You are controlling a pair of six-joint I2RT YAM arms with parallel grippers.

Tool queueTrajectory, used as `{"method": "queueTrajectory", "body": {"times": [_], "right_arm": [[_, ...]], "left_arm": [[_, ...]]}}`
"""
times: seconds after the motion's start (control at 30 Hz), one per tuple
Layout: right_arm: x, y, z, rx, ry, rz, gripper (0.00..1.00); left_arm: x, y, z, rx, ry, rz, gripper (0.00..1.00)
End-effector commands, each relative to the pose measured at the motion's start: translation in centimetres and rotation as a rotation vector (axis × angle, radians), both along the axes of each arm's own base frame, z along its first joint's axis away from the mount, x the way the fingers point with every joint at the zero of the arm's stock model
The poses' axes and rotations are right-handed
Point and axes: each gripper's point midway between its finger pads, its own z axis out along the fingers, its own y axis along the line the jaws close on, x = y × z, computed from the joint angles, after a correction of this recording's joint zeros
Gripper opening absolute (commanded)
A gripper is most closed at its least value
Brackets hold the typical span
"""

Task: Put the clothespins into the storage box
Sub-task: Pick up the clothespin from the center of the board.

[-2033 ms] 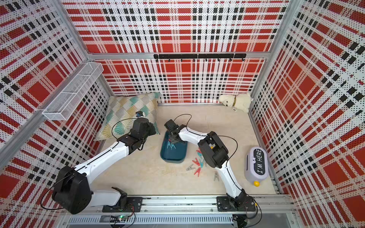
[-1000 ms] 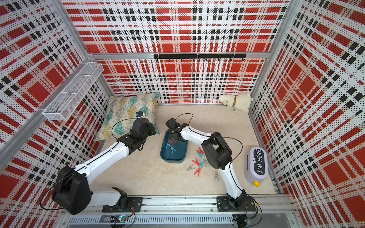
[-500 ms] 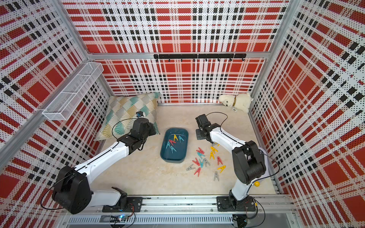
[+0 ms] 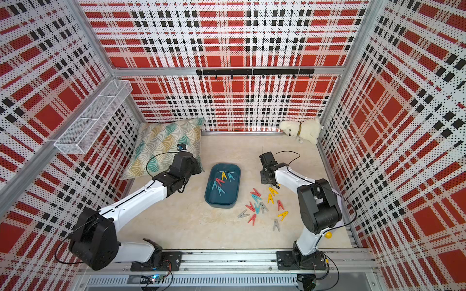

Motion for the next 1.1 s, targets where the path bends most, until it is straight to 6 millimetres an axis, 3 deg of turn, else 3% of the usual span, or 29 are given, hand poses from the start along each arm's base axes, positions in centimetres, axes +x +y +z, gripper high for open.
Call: {"method": "queueTrajectory", "body": {"times": [0.0,0.1,0.53,1.07], "right_arm": [[1.0,-0.9,-0.5,0.009,-0.015,-0.024,0.35],[1.6,-1.7,-0.8,0.017,-0.022,-0.037,0.35],[2.1,-0.8,-3.5,0.067,0.039,0.022,0.37],[4.2,0.3,-4.4,0.071,0.046,0.073,0.32]], "left_arm": [[0.5,-0.4,1.1,-0.017,-0.032,-0.003,0.29],[0.4,-0.2,1.3,-0.014,-0.036,0.002,0.29],[0.5,0.1,1.5,-0.011,-0.039,0.01,0.29],[0.6,0.0,1.2,-0.006,-0.032,0.008,0.29]]}}
